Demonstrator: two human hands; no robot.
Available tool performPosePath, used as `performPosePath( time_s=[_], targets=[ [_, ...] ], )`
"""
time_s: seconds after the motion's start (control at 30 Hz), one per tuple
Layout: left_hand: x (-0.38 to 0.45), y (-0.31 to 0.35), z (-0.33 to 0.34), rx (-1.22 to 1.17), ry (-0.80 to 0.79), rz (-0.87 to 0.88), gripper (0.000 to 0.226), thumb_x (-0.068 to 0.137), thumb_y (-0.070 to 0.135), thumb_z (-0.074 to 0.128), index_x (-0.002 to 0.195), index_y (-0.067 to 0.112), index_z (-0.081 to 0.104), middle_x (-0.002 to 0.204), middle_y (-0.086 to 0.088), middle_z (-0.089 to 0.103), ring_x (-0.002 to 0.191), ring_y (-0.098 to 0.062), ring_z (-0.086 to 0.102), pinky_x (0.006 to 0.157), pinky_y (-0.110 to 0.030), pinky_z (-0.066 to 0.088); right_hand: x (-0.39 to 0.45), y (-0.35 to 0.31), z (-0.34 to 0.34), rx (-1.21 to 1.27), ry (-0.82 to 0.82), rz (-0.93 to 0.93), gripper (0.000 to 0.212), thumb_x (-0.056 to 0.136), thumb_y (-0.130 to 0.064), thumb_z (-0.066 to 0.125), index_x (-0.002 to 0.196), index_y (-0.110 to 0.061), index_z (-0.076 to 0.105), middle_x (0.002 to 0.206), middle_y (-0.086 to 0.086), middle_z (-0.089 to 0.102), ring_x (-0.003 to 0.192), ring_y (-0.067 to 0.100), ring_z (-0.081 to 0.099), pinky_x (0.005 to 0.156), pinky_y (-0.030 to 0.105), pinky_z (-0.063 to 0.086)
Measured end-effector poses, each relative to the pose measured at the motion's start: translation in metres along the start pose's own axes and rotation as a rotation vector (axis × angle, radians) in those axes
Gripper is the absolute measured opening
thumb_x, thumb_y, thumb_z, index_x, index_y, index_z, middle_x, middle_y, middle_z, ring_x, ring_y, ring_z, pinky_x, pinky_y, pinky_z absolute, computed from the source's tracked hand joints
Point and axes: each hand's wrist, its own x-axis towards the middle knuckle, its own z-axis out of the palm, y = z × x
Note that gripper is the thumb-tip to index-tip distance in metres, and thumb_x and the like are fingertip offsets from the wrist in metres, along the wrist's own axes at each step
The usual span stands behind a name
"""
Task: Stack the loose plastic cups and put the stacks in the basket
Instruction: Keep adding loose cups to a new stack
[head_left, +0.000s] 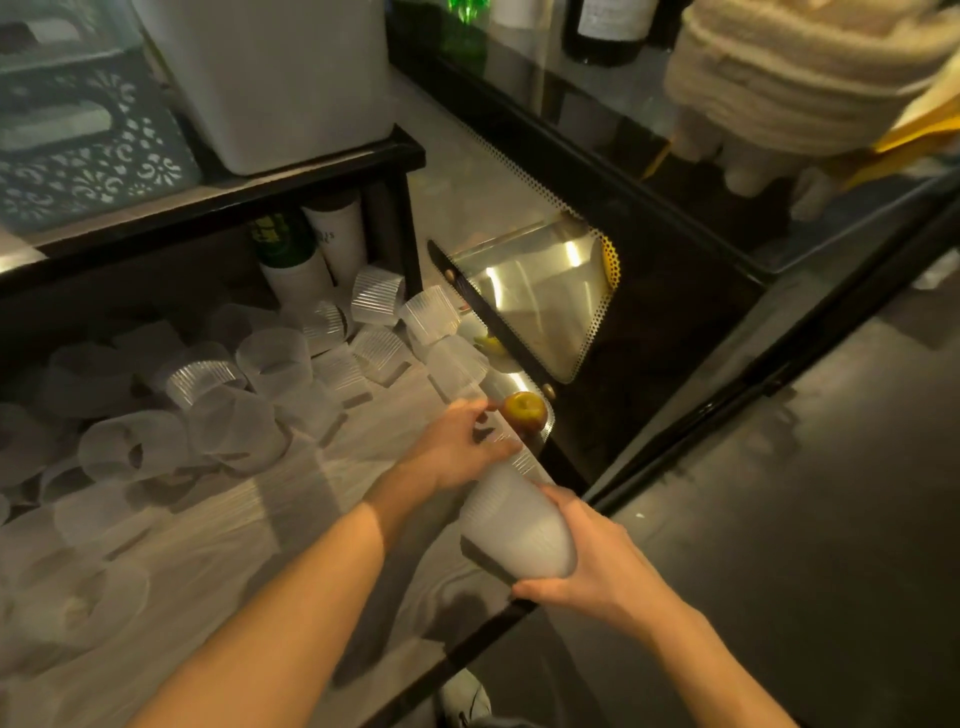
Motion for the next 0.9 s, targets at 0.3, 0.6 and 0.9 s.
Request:
performPosePath(
  time_s=[0.3, 0.6, 0.9],
  targets=[
    [0.000, -0.006, 0.004, 0.217, -0.150, -0.019, 0.078, 0.083, 0.045, 0.072, 0.148, 0.027, 0.034, 0.144, -0.005, 0.046, 0.129, -0.026, 0.049, 0.103, -0.048, 0.047, -0.016, 0.006, 0.002, -0.066, 0.045, 0.024, 0.085, 0.072, -0.057, 0.072, 0.139, -0.038, 0.023, 0.134, -0.013, 0.041, 0.114, 0.010, 0.051, 0.096, 0.032, 0.051],
    [-0.050, -0.067, -0.050, -0.607, 0.274, -0.204, 0.074, 0.048, 0.070, 0.083, 0.110, 0.039, 0.059, 0.123, -0.006, 0.060, 0.107, -0.025, 0.062, 0.093, -0.041, 0.052, 0.011, -0.016, 0.017, 0.044, 0.075, 0.003, 0.099, 0.062, -0.082, 0.065, 0.143, -0.041, 0.024, 0.129, -0.019, 0.040, 0.117, 0.008, 0.049, 0.095, 0.030, 0.052],
    [-0.115, -0.062, -0.056, -0.798, 0.489, -0.043, 0.047, 0.070, 0.030, 0.083, 0.111, 0.021, 0.063, 0.104, 0.004, 0.069, 0.087, 0.005, 0.065, 0.073, -0.009, 0.048, 0.050, -0.087, 0.026, -0.011, -0.031, -0.060, 0.092, 0.067, -0.057, 0.081, 0.139, -0.038, 0.027, 0.118, -0.020, 0.033, 0.110, 0.003, 0.038, 0.095, 0.026, 0.044]
  ],
)
